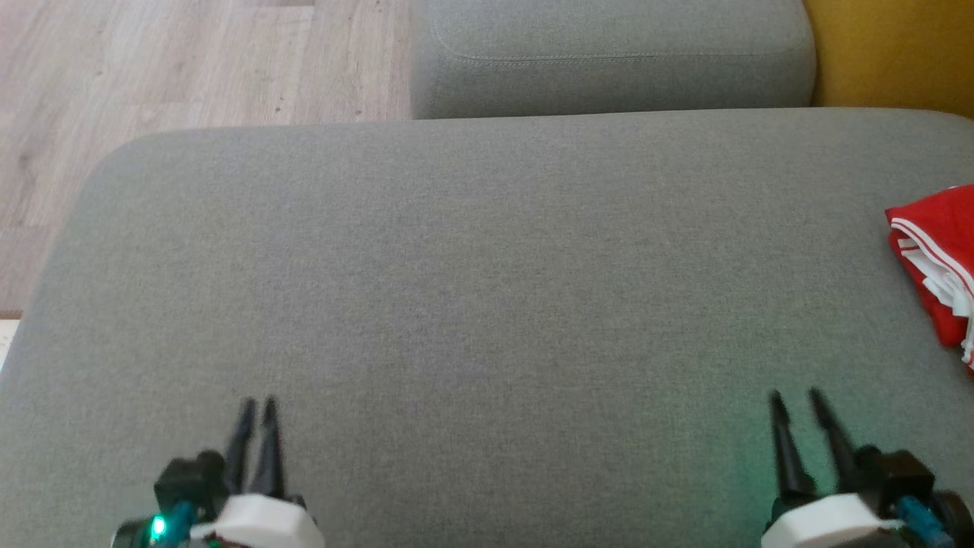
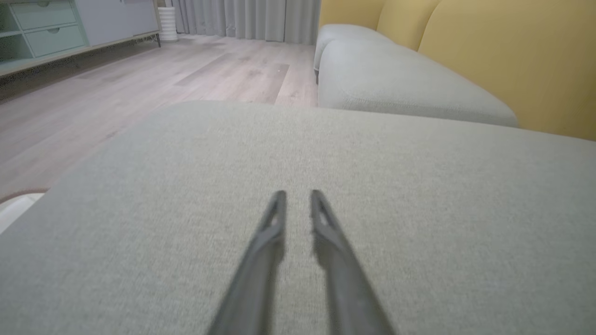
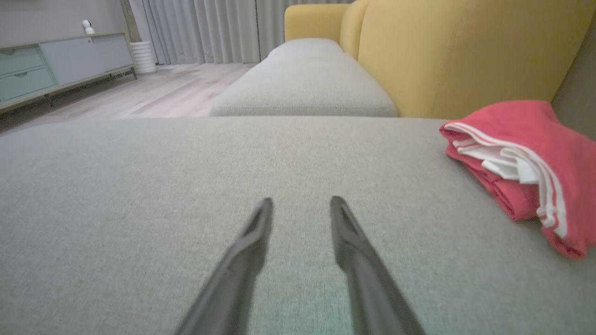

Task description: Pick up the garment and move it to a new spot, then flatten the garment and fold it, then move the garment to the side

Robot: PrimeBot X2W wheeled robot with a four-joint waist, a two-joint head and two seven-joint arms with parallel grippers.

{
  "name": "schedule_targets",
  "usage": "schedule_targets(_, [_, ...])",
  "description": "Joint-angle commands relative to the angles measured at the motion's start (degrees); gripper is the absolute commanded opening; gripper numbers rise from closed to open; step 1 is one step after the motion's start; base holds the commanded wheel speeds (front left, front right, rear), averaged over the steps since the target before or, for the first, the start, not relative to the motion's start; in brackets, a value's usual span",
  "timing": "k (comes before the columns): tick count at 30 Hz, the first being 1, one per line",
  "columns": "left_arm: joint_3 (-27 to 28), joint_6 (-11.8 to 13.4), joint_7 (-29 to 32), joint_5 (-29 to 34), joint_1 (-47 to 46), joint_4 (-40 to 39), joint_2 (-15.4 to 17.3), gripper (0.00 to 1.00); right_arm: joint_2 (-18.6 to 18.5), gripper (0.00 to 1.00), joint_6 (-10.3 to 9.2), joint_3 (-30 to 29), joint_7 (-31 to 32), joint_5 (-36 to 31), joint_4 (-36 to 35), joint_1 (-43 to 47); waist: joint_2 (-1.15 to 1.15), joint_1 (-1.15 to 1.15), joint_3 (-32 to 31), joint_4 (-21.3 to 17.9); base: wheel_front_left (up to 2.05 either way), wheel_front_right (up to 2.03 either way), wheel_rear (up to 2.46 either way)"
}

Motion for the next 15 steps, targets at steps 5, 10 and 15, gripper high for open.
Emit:
schedule_targets(5, [0.44,-0.45,0.66,-3.12,-0.45,-0.29,0.00,0.00,-0.01,0.00,0.00,-0.64,1.16,3.19,0.15,-1.00,0.00,0.00,0.02,-0.14,0.00,0.00,0.00])
schedule_targets(10, [0.95,-0.93,1.49,-6.52,-0.96,-0.18,0.05,0.00,-0.03,0.00,0.00,-0.62,1.92,7.00,-0.16,-1.28,0.00,0.00,0.03,-0.29,0.00,0.00,0.00])
schedule_targets(15, [1.45,-1.41,2.30,-9.88,-1.47,-0.10,0.08,0.00,-0.05,0.00,-0.01,-0.55,2.58,10.73,-0.50,-1.57,0.00,0.00,0.05,-0.44,0.00,0.00,0.00])
